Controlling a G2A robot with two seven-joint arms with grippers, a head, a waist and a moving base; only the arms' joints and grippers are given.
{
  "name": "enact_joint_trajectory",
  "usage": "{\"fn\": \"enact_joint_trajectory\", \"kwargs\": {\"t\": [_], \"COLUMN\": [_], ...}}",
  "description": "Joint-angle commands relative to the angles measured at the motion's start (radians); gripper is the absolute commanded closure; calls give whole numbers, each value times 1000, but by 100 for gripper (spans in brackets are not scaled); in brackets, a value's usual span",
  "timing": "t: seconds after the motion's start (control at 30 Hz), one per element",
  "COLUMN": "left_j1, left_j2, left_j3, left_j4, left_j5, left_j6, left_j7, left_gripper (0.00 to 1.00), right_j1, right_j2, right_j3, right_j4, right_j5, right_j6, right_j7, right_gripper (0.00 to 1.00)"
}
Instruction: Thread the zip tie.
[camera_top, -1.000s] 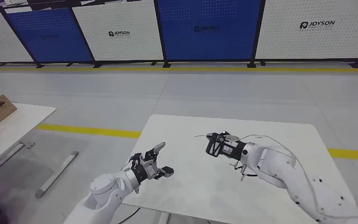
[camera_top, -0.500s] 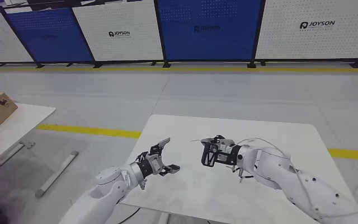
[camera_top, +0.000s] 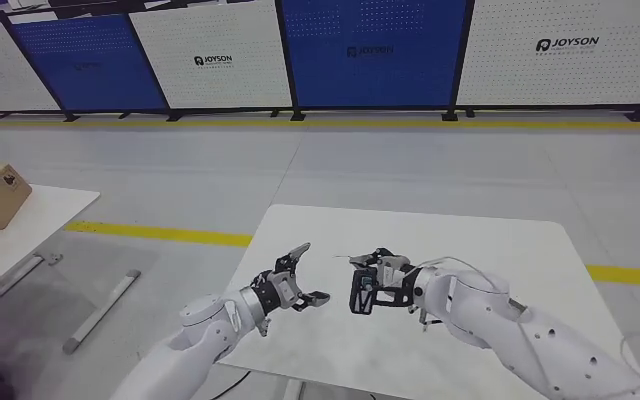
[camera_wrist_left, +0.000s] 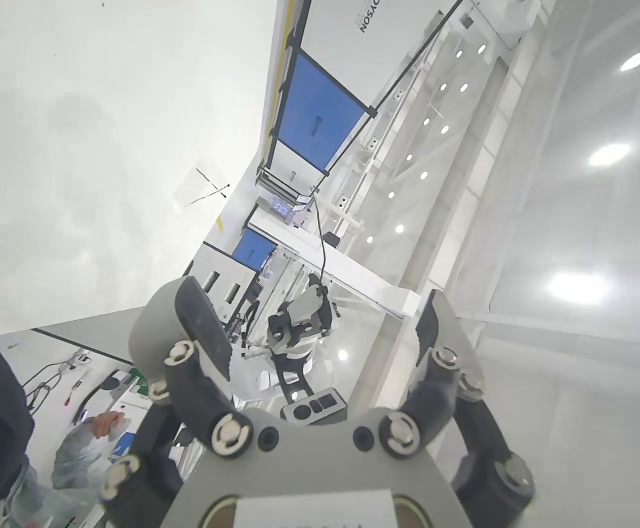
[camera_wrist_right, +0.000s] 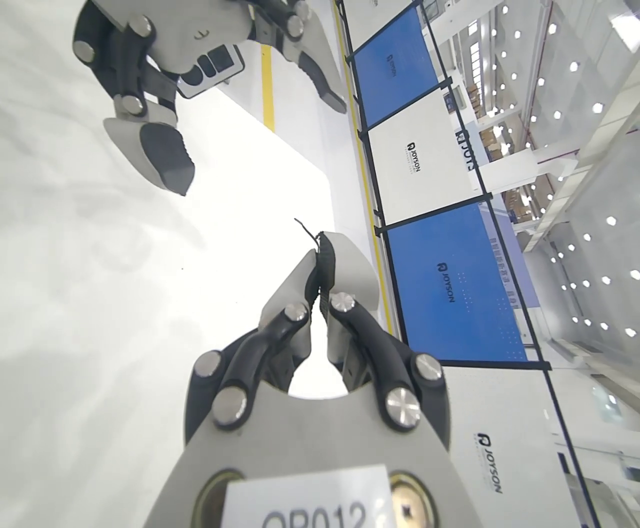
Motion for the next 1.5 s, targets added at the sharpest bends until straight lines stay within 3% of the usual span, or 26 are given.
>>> {"fn": "enact_joint_trajectory", "kwargs": {"t": [0.0, 0.3, 0.4, 0.5, 0.7, 1.1, 1.13, 1.17, 1.2, 1.23, 1.27, 1.3, 1.47], "left_j1": [-20, -29, -36, -60, -132, -145, -148, -152, -155, -159, -161, -164, -170], "left_j2": [4, 5, 1, -8, -32, -39, -41, -43, -45, -47, -48, -50, -56], "left_j3": [32, 41, 48, 69, 144, 149, 151, 153, 155, 158, 161, 162, 165], "left_j4": [2, 5, 3, 7, 44, 55, 60, 62, 64, 67, 68, 69, 73], "left_j5": [-16, -24, -2, 15, 38, 39, 32, 29, 29, 29, 28, 28, 33], "left_j6": [0, 0, -27, -51, -57, -49, -48, -47, -44, -43, -39, -37, -27], "left_j7": [20, 27, 53, 105, 176, 187, 191, 194, 197, 199, 198, 198, 193], "left_gripper": [0, 0, 0, 0, 0, 0, 20, 53, 73, 80, 94, 100, 100], "right_j1": [7, 13, 13, 13, 13, 13, 13, 13, 13, 13, 13, 13, 13], "right_j2": [-7, -11, -11, -11, -11, -11, -11, -11, -11, -11, -11, -11, -11], "right_j3": [-13, -19, -19, -19, -19, -19, -19, -19, -19, -19, -19, -19, -19], "right_j4": [-2, 4, 4, 4, 4, 4, 4, 4, 4, 4, 4, 4, 4], "right_j5": [-2, 1, 1, 1, 1, 1, 1, 1, 1, 1, 1, 1, 1], "right_j6": [0, 0, 0, 0, 0, 0, 0, 0, 0, 0, 0, 0, 0], "right_j7": [12, 16, 16, 16, 16, 16, 16, 16, 16, 16, 16, 16, 16], "right_gripper": [100, 100, 100, 100, 100, 100, 100, 100, 100, 100, 100, 100, 100]}}
